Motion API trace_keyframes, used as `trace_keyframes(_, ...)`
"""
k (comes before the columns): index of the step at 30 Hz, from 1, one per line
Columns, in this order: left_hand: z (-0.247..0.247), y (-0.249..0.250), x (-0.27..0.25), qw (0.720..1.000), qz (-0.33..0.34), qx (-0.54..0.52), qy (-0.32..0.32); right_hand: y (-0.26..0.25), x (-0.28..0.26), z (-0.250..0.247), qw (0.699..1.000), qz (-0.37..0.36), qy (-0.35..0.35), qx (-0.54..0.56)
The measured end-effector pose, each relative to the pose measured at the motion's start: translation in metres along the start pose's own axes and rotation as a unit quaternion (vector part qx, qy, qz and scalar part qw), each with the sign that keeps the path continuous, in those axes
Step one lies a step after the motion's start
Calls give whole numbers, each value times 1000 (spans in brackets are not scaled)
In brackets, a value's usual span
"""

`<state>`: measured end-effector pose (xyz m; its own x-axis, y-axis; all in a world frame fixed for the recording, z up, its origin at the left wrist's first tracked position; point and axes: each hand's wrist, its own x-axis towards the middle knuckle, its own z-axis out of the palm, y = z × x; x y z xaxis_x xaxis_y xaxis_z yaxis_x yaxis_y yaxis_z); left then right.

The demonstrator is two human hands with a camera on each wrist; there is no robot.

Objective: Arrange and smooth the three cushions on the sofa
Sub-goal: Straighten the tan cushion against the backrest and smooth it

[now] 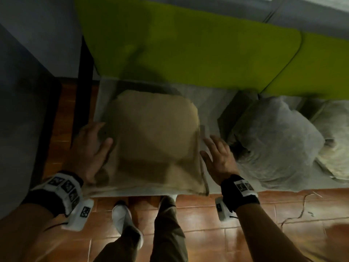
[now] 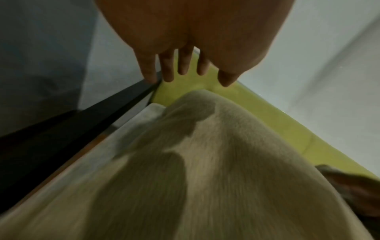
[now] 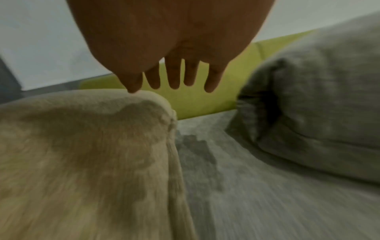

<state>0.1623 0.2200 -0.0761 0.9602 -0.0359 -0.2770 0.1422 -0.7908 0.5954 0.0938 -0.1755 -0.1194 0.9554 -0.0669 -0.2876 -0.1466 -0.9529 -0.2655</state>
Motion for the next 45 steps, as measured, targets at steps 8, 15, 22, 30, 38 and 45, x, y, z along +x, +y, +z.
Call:
trace_keyframes(8,46,21,95,978,48,147,-142,-27,118,-14,968,-193,-156,25)
trace_keyframes(15,32,50,155,996,-70,54,27,10,171,-2,956,-45,-110,268)
trace_keyframes(22,7,28,202,984,-143,33,-99,31,229,-12,921,91,-212,314)
trace_keyframes(30,-11,26,206,944,-120,147,-270,-3,245,-45,918,5,-327,225)
trace_keyframes(38,-3,27,195,910,-121,186,-350,-18,229,-47,919,-29,-364,149)
trace_keyframes(45,1,29,194,918,-143,183,-320,36,226,-35,925,198,-75,315)
